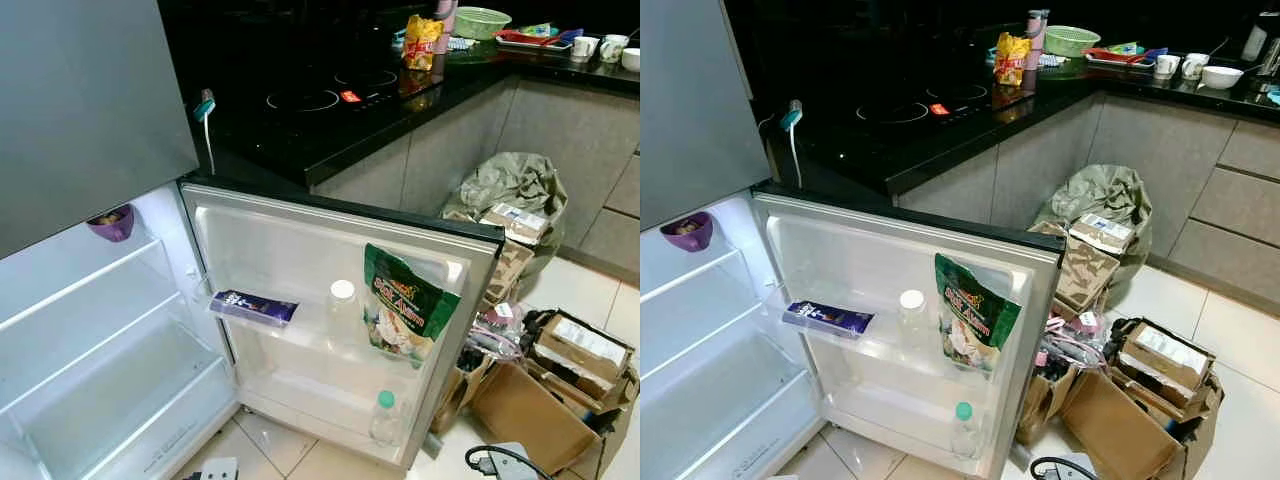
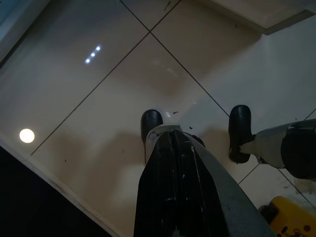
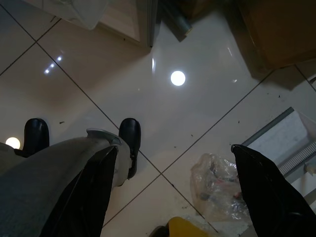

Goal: Restocking fridge

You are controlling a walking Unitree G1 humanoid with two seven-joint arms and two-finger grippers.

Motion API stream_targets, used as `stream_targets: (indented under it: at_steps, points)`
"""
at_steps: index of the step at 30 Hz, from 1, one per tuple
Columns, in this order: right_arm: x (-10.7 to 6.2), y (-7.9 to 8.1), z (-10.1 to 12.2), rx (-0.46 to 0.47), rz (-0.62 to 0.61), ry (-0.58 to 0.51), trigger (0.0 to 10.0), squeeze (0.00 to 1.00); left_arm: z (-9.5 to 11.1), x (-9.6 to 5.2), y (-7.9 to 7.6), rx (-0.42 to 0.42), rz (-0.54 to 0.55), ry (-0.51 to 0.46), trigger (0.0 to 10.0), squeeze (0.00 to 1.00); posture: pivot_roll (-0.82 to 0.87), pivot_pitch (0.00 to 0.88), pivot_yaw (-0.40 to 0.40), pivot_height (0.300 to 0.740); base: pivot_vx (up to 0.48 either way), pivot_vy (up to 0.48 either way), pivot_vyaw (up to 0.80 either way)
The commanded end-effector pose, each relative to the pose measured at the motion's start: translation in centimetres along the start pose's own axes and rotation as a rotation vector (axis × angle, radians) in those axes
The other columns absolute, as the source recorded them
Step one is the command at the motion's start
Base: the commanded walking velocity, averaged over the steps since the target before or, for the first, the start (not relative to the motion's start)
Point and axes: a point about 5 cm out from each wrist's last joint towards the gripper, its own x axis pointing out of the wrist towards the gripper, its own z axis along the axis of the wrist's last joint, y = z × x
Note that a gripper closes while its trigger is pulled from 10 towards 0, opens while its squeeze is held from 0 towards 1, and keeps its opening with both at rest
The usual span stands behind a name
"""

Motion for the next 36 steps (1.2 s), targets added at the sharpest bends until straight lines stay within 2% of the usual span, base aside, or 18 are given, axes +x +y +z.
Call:
stream_targets:
  at_steps: [1, 6, 13, 24, 36]
  points:
    - [0.1, 0.4, 0.0, 0.0, 0.008, 0.007, 10.0, 0.0, -0.5, -0.1, 0.3, -0.001, 0.012, 0.025, 10.0, 0.0, -0.11, 0.009, 0.01, 0.74, 0.0, 0.0, 0.0]
    - [0.1, 0.6, -0.2, 0.004, 0.012, 0.014, 10.0, 0.0, -0.2, -0.2, 0.7, -0.004, 0.031, 0.021, 10.0, 0.0, -0.1, 0.0, 0.014, 0.74, 0.0, 0.0, 0.0]
    - [0.1, 0.9, -0.5, 0.009, 0.015, 0.024, 10.0, 0.0, -0.4, -0.1, 0.3, -0.024, 0.016, 0.04, 10.0, 0.0, -0.1, 0.0, 0.018, 0.74, 0.0, 0.0, 0.0]
    - [0.2, 1.2, -0.1, -0.008, 0.025, 0.021, 10.0, 0.0, 0.4, 0.3, -0.5, 0.013, -0.008, 0.044, 10.0, 0.0, -0.1, 0.0, 0.016, 0.74, 0.0, 0.0, 0.0]
    - [0.3, 1.3, 0.3, -0.022, 0.031, 0.019, 10.0, 0.0, -0.2, 0.2, -0.3, 0.016, 0.015, 0.063, 10.0, 0.0, -0.1, 0.0, 0.013, 0.74, 0.0, 0.0, 0.0]
